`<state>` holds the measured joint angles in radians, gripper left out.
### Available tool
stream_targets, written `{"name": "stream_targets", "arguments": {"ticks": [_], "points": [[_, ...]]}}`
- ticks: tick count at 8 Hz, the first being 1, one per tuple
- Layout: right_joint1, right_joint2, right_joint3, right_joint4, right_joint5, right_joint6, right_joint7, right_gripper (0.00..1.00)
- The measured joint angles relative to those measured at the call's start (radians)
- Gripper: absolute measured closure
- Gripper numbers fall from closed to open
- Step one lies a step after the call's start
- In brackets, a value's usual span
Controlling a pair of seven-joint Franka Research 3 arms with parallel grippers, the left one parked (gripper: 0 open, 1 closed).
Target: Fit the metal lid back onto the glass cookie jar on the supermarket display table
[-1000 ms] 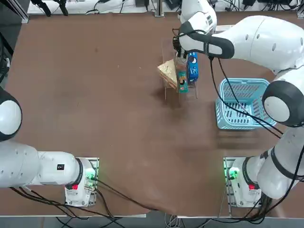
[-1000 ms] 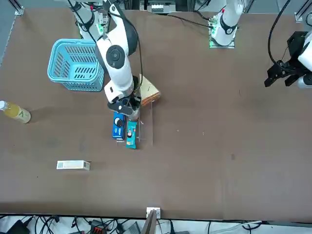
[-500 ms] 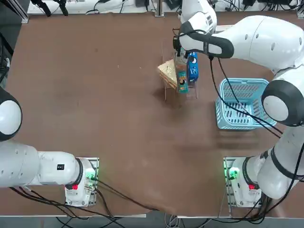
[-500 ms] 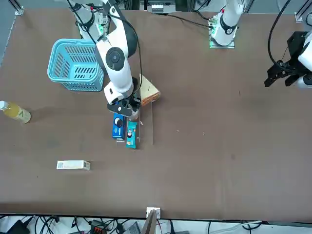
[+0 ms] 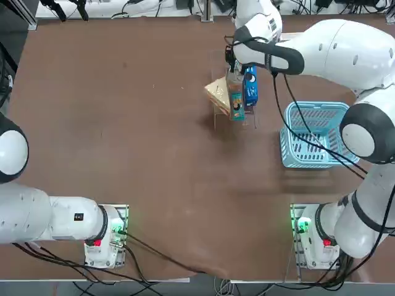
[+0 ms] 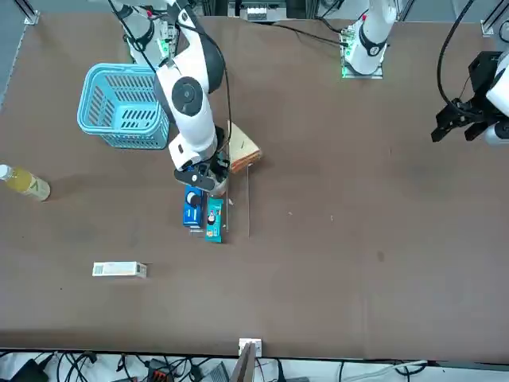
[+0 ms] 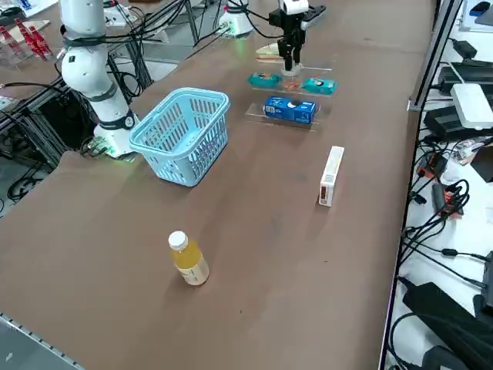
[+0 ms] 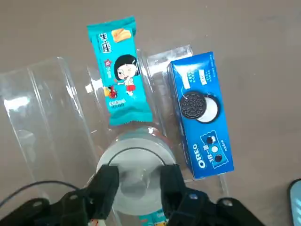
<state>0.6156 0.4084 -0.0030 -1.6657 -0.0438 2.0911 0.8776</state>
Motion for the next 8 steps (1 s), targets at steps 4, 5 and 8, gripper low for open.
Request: {"name": "stream_targets", "arguments": {"ticks": [4,5,8], "points": [[-0.011,-0.017,-0.002,0.046,0.001,-0.063,0.0,0.35],[-0.027,-0.031,-0.003,0.052,0.001,-0.084,-0.006,0.34],[-0.106,-0.075,-0.008,0.1,0.021,-0.225,-0.117,0.34]]}}
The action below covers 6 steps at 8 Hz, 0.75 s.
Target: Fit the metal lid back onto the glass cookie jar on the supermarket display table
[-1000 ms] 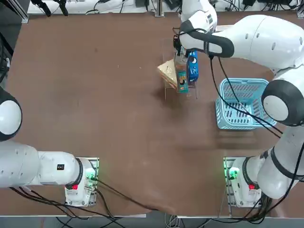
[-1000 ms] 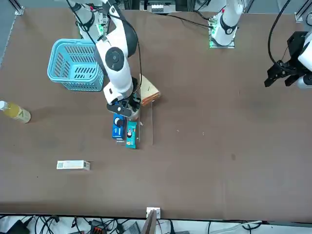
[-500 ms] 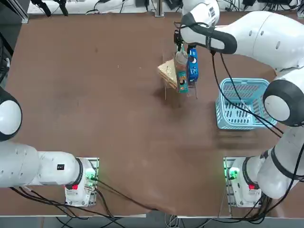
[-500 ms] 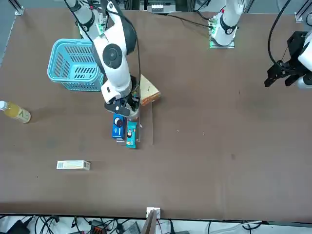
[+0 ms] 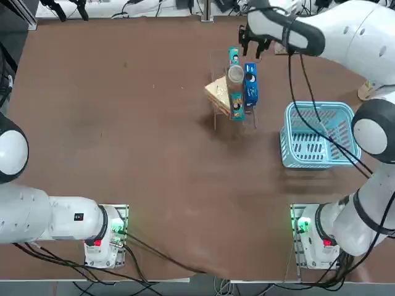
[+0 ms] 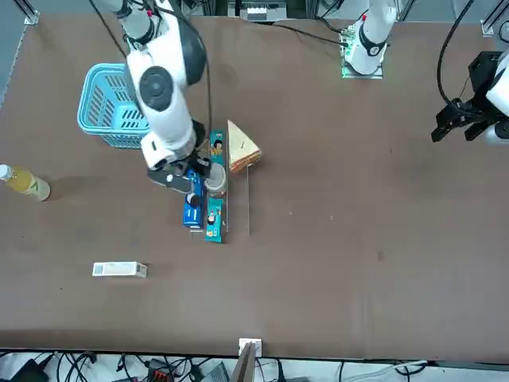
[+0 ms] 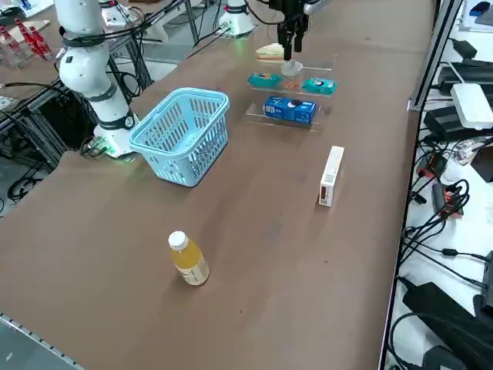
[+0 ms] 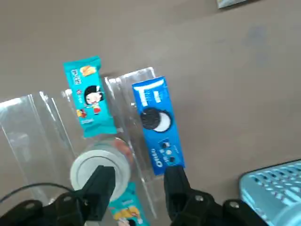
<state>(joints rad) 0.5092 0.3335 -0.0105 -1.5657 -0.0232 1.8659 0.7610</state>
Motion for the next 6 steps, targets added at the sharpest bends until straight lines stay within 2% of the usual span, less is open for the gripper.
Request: {"name": "stream_targets", "arguments": {"ticks": [4,6], "points": [[-0.137,-0.057,-0.004,0.045,0.004,-0.148,-0.209,0.29],[-0.252,-0.116,-0.006,0.05,0.005,-0.241,-0.4,0.19]]}}
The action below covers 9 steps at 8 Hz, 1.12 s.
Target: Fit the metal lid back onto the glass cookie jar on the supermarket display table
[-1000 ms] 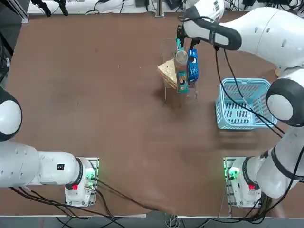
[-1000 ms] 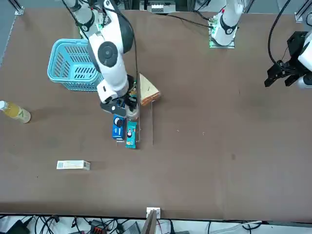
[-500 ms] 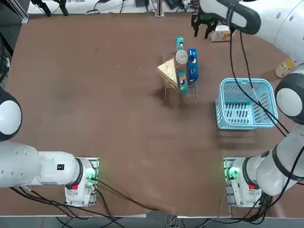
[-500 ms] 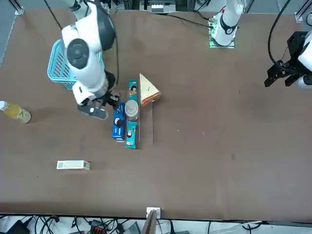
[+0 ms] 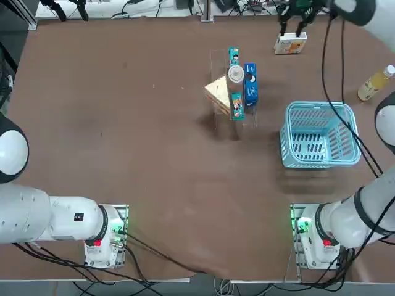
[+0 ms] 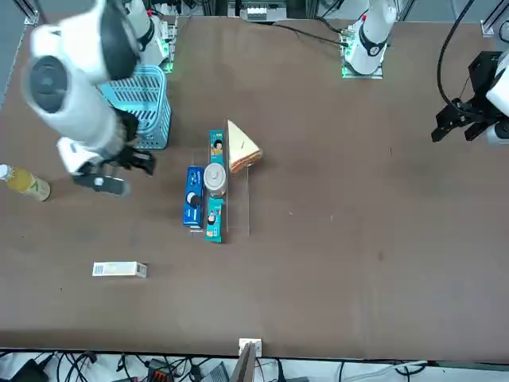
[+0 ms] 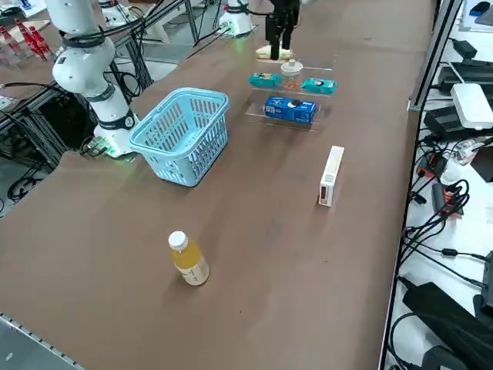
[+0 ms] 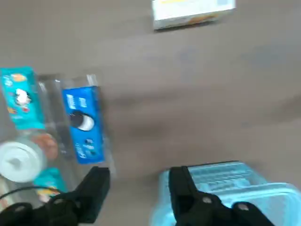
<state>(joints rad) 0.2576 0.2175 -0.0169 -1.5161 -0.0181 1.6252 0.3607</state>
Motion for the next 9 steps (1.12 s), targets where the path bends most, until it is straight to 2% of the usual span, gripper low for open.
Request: {"name": "stream_targets", "arguments": {"ticks": [1,2,4,6,7,9], "points": [[-0.06,-0.036,-0.001,0.001,0.001,-0.051,-0.098,0.04],[-0.111,-0.075,-0.002,0.002,0.002,-0.098,-0.174,0.01],[-0.165,-0.164,-0.002,-0.009,0.002,-0.168,-0.276,0.0],[-0.172,-0.266,0.002,-0.094,0.003,-0.164,-0.304,0.0],[-0.172,-0.295,0.009,-0.131,0.003,-0.144,-0.304,0.0],[-0.172,-0.303,0.02,-0.146,0.001,-0.118,-0.306,0.0]]}}
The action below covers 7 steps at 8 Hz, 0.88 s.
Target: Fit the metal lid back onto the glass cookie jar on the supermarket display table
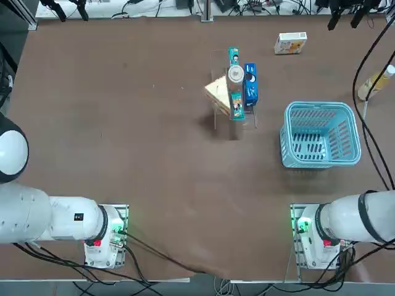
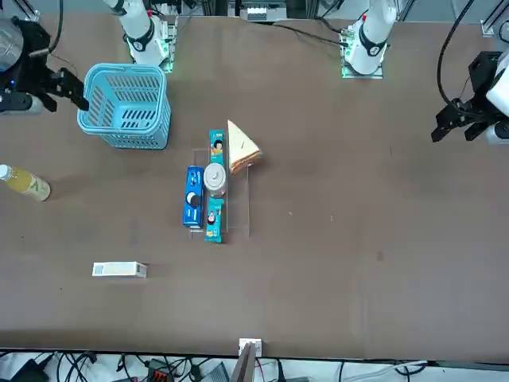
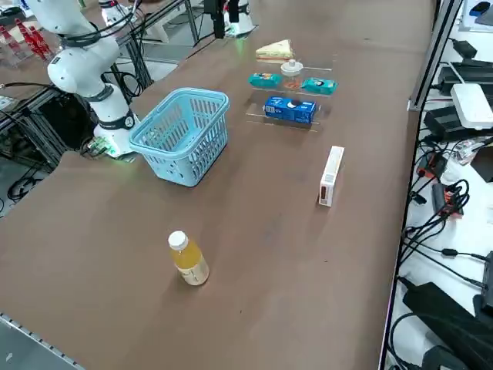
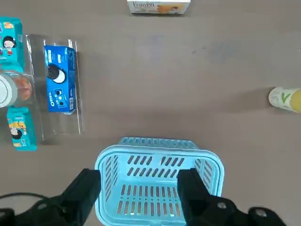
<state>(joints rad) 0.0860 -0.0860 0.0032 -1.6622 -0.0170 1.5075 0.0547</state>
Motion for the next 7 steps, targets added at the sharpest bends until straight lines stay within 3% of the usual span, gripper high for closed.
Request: {"name": "stream_targets", "arguments": {"ticks": [7], "points": [[0.0,0.096,0.001,0.129,-0.001,0.014,-0.014,0.0]]}}
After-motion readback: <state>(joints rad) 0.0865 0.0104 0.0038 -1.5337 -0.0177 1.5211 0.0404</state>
